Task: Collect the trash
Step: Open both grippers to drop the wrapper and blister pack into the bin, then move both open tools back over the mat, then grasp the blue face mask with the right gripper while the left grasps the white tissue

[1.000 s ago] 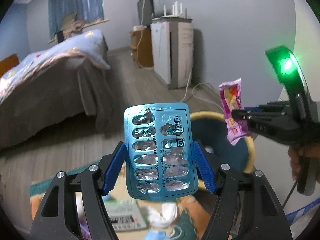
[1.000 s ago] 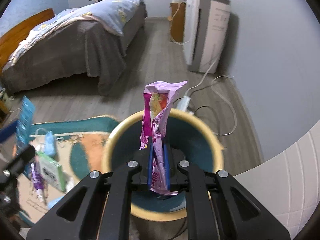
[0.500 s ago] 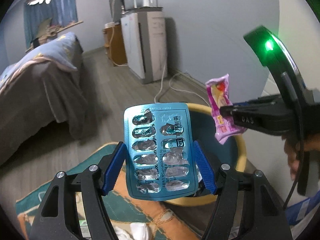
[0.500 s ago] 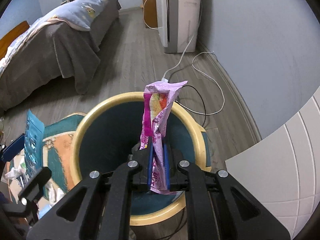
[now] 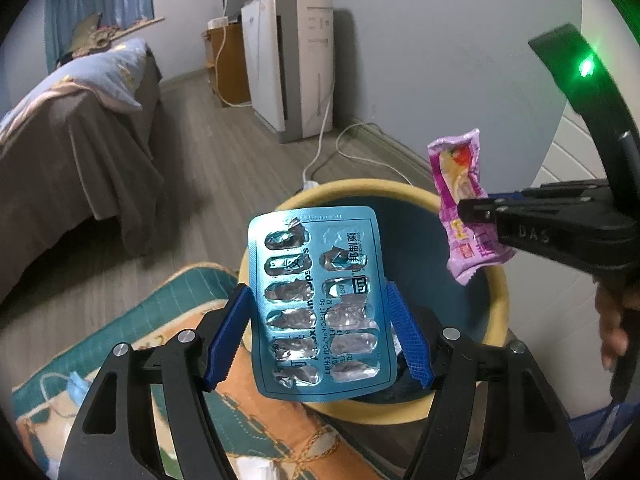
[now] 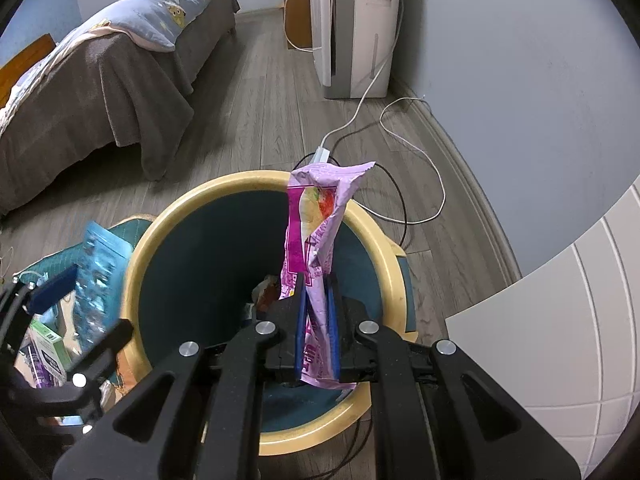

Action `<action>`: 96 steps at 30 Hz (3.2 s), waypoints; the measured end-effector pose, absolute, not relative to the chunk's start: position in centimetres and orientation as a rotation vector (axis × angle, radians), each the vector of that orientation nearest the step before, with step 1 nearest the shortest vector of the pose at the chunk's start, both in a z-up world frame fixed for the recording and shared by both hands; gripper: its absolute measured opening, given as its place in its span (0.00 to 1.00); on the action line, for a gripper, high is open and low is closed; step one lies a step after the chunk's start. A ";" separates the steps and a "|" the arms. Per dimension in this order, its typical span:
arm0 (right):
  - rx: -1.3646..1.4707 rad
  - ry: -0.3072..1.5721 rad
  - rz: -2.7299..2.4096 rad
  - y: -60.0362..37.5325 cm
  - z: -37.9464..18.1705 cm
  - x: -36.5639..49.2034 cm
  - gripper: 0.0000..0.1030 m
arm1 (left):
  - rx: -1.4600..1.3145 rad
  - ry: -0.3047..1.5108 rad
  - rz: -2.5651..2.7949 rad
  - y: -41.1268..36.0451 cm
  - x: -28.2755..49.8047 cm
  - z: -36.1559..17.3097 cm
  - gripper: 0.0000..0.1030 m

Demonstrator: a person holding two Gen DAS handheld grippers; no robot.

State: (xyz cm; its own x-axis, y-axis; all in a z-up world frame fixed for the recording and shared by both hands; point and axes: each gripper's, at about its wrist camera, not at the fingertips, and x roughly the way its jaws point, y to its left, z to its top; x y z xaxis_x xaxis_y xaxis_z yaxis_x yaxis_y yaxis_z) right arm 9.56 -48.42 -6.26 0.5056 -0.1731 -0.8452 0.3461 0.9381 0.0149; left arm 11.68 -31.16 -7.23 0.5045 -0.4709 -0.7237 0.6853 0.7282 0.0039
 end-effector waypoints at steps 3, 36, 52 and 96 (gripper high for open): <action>0.182 0.988 -0.317 -48.3 -6.2 9.8 0.13 | 0.316 0.763 -0.714 -31.1 11.7 -7.5 0.76; 0.162 0.866 -0.272 -40.2 -0.2 6.8 0.94 | 0.337 0.587 -0.485 -17.7 4.4 2.7 0.95; 0.089 0.838 -0.190 -32.5 2.2 4.9 0.94 | 0.216 0.595 -0.354 -8.0 0.8 6.1 0.95; 0.098 1.000 0.021 -19.0 -4.6 17.3 0.94 | 0.117 0.863 -0.137 4.6 11.2 -4.6 0.95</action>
